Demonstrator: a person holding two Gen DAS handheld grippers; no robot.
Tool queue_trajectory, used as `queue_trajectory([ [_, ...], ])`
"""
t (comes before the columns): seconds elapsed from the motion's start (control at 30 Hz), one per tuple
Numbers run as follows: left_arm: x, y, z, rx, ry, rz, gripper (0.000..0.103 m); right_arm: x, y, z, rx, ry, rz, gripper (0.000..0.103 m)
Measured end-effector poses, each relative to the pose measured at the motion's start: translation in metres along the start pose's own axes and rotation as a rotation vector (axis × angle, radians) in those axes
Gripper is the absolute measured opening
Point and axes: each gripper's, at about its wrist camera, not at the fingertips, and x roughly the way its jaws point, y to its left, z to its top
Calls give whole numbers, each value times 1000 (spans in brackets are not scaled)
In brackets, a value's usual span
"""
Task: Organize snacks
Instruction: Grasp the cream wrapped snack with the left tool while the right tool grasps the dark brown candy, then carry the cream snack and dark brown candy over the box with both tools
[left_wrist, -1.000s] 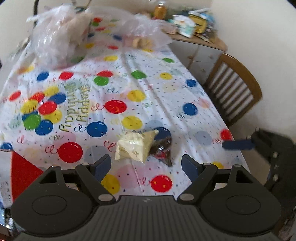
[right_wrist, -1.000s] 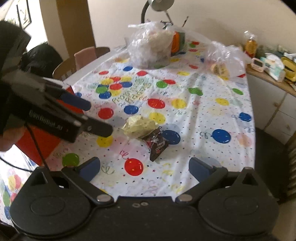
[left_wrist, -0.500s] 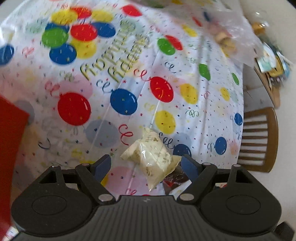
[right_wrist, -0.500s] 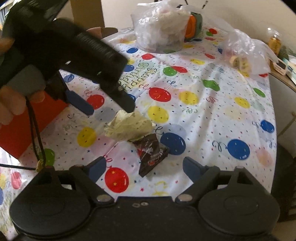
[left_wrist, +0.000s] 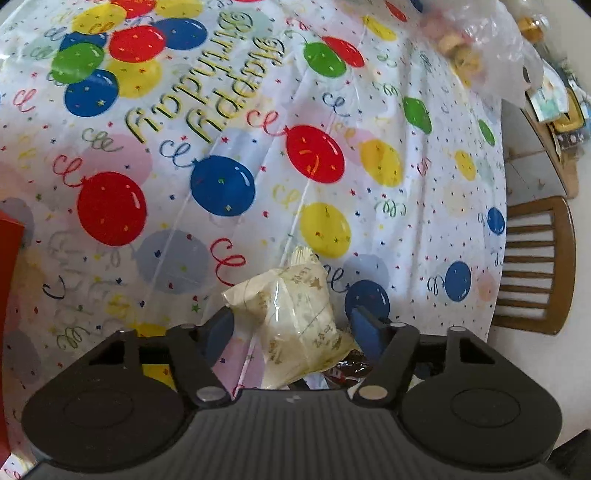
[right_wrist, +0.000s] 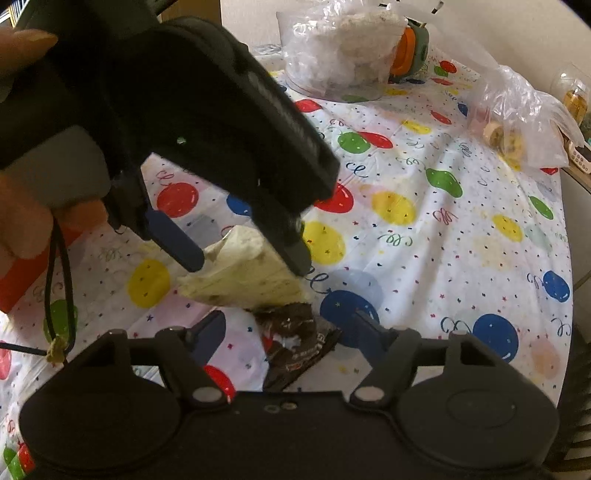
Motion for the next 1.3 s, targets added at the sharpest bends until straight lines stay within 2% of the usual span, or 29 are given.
queue_trajectory([
  [0.03,1,-1,-1,8,-1,9,65,1,0,1,3,1,3,68],
  [0.1,1,0,-2,20,1,20,53,2,0,1,8,-1,10,65],
  [0.23,2,0,-4,41,-2,27,46,2,-1,-3,9,12,25,54],
  [0.27,2,1,-5,40,-1,21,41,2,-2,-4,17,14,29,51],
  [0.4,-1,2,-8,57,-19,25,37,0,-5,-9,49,14,37,47],
  [0.5,-5,8,-12,58,-28,24,34,-2,-4,-11,57,11,32,40],
  [0.63,-14,16,-21,69,-48,15,33,-8,0,-14,69,0,25,30],
  [0.73,-23,21,-29,76,-59,4,33,-14,3,-18,91,3,20,29],
  [1.03,-62,30,-64,177,-116,-7,33,-43,10,-34,194,-10,-9,28],
  [1.3,-110,36,-96,291,-167,-16,33,-86,35,-35,246,-49,-33,28],
])
